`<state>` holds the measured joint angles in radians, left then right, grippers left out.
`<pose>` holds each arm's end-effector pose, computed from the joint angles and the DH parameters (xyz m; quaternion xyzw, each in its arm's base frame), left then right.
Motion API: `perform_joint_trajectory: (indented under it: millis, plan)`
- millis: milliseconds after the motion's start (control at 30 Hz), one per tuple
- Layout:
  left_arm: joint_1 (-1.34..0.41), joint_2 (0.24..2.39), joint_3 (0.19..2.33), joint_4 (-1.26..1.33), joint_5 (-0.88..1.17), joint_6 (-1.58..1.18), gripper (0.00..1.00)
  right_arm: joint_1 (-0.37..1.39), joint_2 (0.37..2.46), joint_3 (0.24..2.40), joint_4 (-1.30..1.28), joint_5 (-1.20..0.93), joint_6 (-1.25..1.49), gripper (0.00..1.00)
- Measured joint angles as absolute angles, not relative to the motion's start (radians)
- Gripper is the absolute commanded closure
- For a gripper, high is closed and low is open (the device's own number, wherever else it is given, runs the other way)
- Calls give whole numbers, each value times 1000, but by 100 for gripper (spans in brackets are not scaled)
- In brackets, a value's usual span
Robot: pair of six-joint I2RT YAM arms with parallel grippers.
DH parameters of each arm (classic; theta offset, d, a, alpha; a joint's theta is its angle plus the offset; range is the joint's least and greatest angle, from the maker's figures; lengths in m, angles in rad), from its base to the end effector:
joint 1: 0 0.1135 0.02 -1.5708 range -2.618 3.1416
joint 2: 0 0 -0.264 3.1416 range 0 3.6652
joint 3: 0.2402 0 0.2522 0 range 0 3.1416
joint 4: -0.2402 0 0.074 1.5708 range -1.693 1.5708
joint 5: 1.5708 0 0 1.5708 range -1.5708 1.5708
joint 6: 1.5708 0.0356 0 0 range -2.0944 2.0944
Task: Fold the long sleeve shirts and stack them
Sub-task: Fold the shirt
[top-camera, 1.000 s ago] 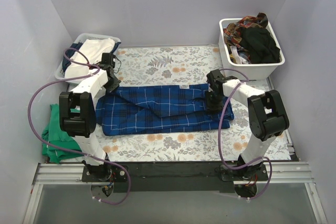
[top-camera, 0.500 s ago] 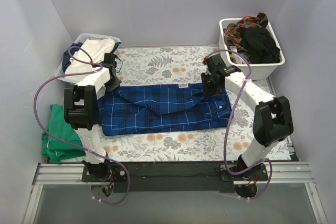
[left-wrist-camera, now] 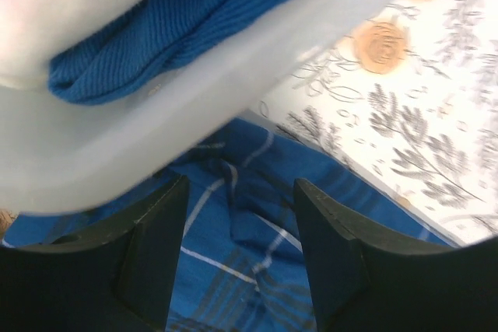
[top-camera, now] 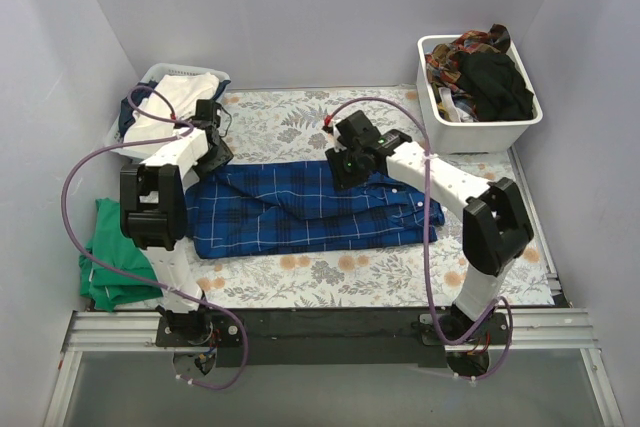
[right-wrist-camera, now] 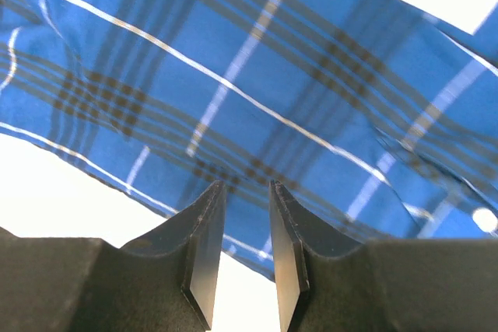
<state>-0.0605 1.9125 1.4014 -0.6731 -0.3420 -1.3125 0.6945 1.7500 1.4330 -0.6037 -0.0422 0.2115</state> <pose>0.3920 -0.0118 0.1951 -0.5931 0.7645 0.0092 0.2523 0.2947 0.2474 0.2667 -0.2331 0.9183 0.1577 0.2783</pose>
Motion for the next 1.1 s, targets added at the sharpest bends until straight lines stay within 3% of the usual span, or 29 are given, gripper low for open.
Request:
perform_joint_trajectory:
  millis: [467, 800, 1100]
  plan:
    - [-105, 1706, 1358, -671, -160, -1333, 41, 842, 2035, 1645, -593, -175, 205, 63]
    - [-234, 1726, 1238, -624, -48, -1389, 41, 878, 2085, 1559, -580, -205, 176, 63]
    - [-226, 1860, 1229, -585, -130, -1389, 41, 877, 2072, 1510, -545, -202, 182, 63]
